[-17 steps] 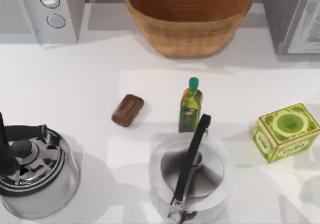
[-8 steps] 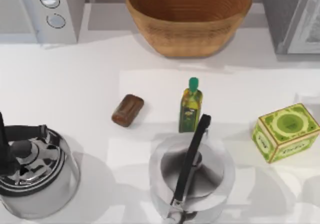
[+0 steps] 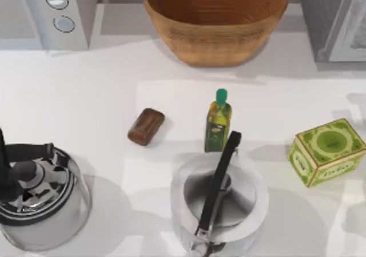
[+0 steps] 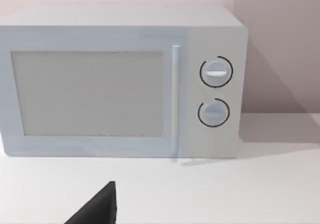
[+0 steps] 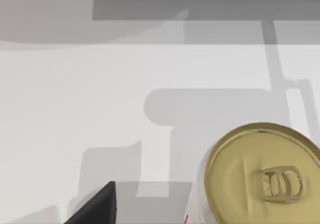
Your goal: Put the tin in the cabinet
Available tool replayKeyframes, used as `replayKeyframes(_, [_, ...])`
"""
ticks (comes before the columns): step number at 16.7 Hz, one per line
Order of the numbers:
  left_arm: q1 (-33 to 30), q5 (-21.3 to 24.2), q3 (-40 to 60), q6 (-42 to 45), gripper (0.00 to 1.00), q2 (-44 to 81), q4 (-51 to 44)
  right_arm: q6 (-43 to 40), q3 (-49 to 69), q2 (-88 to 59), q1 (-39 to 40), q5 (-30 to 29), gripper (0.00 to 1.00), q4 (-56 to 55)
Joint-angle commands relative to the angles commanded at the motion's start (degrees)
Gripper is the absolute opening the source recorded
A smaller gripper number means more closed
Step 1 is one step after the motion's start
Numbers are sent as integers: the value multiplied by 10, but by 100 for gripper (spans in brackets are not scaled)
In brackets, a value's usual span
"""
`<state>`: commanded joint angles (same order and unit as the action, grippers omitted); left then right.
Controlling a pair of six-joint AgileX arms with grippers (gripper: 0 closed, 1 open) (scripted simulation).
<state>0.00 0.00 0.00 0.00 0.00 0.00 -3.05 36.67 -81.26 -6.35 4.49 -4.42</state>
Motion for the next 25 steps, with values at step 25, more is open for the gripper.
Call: replayKeyframes(25, [0,0,0,0,100,0,0,-1,36,-213,4,-10,100,-123])
